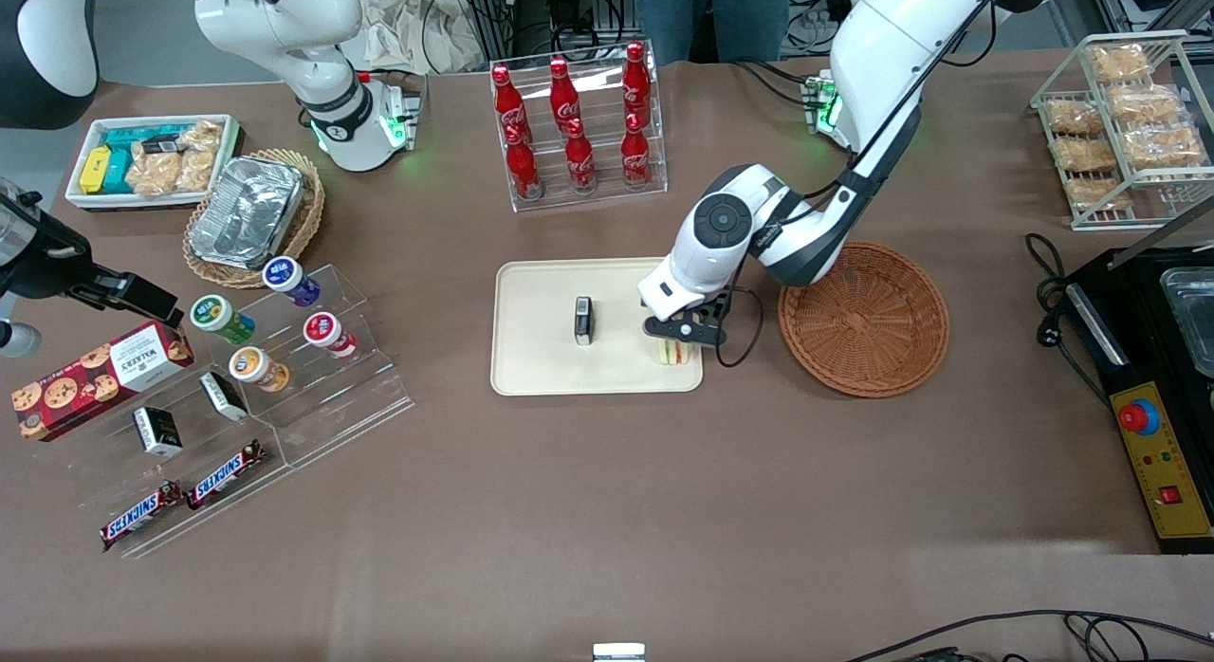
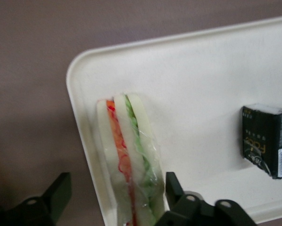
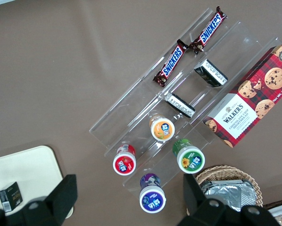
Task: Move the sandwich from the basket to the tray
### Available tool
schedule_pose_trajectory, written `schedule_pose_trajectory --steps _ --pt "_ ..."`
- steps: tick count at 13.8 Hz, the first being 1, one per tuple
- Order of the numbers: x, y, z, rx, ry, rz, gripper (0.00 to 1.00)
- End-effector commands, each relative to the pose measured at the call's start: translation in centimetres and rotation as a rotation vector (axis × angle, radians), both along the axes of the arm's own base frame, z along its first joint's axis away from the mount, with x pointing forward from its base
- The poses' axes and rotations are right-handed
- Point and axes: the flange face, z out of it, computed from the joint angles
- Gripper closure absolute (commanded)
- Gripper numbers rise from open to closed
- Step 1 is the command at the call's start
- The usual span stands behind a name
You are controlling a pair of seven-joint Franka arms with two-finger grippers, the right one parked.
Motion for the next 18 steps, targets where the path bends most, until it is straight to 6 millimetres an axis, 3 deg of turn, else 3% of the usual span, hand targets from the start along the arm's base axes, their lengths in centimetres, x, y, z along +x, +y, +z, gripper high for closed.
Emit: schedule_pose_trajectory --steps 1,4,6,10,12,15,18 --pt "2.3 2.9 6.1 0.039 -0.057 0.063 0.01" --pt "4.5 6.3 11.2 0.040 -0.129 0.102 0.01" --pt "6.7 11.6 14.5 0.071 -0.157 0.118 0.01" --pt "7.9 19.9 22.5 0.178 -0.157 0.082 0.01" --pt "9.1 22.3 26.5 0.193 -0.114 0.142 0.01" --pt "9.3 25.5 27.6 0.229 -0.073 0.216 0.00" --pt "9.2 26.6 28.4 0.219 -0.081 0.228 0.00"
